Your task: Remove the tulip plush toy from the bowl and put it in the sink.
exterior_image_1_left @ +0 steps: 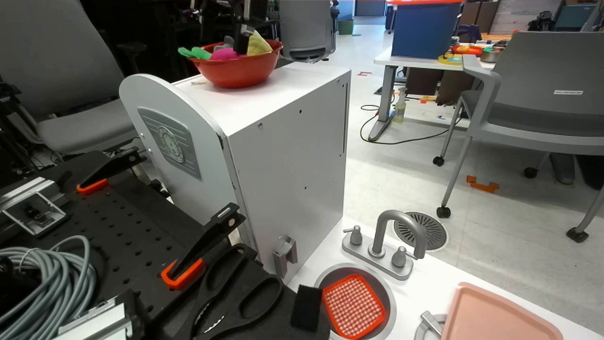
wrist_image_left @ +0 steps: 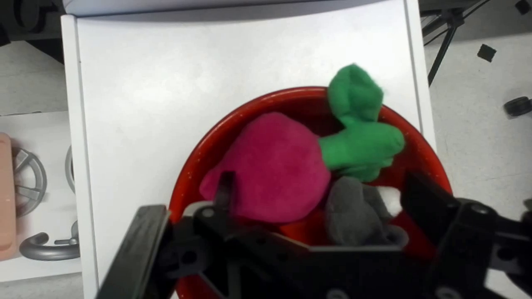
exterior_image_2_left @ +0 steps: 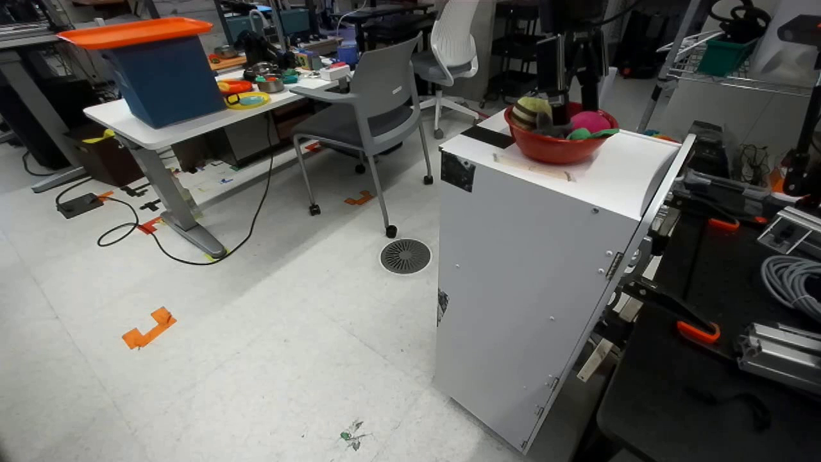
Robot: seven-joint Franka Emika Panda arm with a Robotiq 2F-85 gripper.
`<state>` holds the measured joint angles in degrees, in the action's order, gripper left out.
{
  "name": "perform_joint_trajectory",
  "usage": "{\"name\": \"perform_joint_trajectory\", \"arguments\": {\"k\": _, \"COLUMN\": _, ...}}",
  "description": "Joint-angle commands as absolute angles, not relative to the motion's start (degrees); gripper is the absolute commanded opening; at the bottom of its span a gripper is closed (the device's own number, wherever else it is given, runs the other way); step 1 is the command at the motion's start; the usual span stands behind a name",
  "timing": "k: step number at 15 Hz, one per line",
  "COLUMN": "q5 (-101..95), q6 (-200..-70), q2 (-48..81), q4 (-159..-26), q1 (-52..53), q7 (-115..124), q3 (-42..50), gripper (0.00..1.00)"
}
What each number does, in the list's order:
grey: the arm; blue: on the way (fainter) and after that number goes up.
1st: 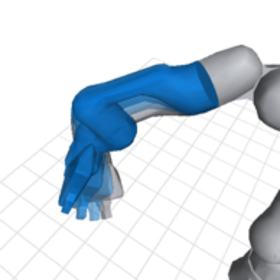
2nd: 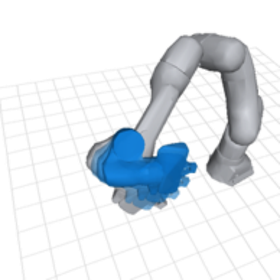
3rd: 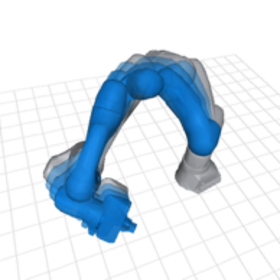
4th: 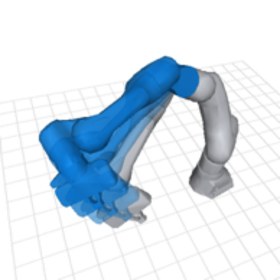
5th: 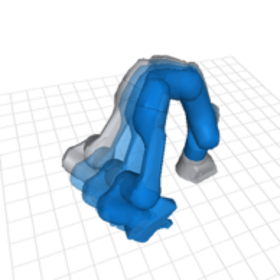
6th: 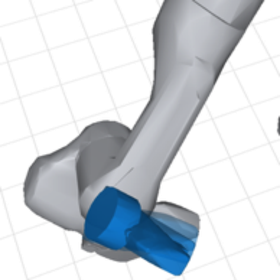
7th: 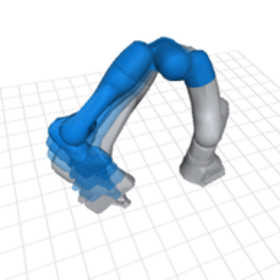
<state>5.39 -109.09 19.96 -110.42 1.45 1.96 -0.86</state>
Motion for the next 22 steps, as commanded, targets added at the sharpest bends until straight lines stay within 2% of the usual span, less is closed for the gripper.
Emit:
{"name": "perform_joint_trajectory", "arguments": {"k": 1, "q5": 4.7, "q6": -108.0, "q2": 19.3, "q4": -110.1, "q1": 1.5, "q7": 3.4, "q3": -0.6, "gripper": 0.75}}
{"name": "perform_joint_trajectory", "arguments": {"k": 2, "q5": 4.8, "q6": -108.2, "q2": 19.1, "q4": -110.3, "q1": 1.5, "q7": 3.7, "q3": -0.5, "gripper": 0.74}}
{"name": "perform_joint_trajectory", "arguments": {"k": 3, "q5": 4.8, "q6": -108.3, "q2": 18.9, "q4": -110.5, "q1": 1.4, "q7": 4.0, "q3": -0.4, "gripper": 0.67}}
{"name": "perform_joint_trajectory", "arguments": {"k": 6, "q5": 4.9, "q6": -108.6, "q2": 18.3, "q4": -110.9, "q1": 1.4, "q7": 5.0, "q3": -0.1, "gripper": 0.42}}
{"name": "perform_joint_trajectory", "arguments": {"k": 12, "q5": 4.8, "q6": -108.7, "q2": 17.9, "q4": -110.8, "q1": 1.4, "q7": 6.3, "q3": 0.2, "gripper": 0.00}}
{"name": "perform_joint_trajectory", "arguments": {"k": 19, "q5": 4.2, "q6": -108.7, "q2": 17.2, "q4": -111.2, "q1": 1.6, "q7": 7.4, "q3": 0.2, "gripper": 0.00}}
{"name": "perform_joint_trajectory", "arguments": {"k": 20, "q5": 4.0, "q6": -108.6, "q2": 17.1, "q4": -111.2, "q1": 1.6, "q7": 7.3, "q3": 0.2, "gripper": 0.26}}
{"name": "perform_joint_trajectory", "arguments": {"k": 21, "q5": 3.7, "q6": -108.5, "q2": 16.9, "q4": -111.2, "q1": 1.7, "q7": 7.3, "q3": 0.1, "gripper": 0.27}}
{"name": "perform_joint_trajectory", "arguments": {"k": 22, "q5": 3.2, "q6": -108.4, "q2": 16.8, "q4": -111.1, "q1": 1.8, "q7": 7.3, "q3": 0.1, "gripper": 0.34}}
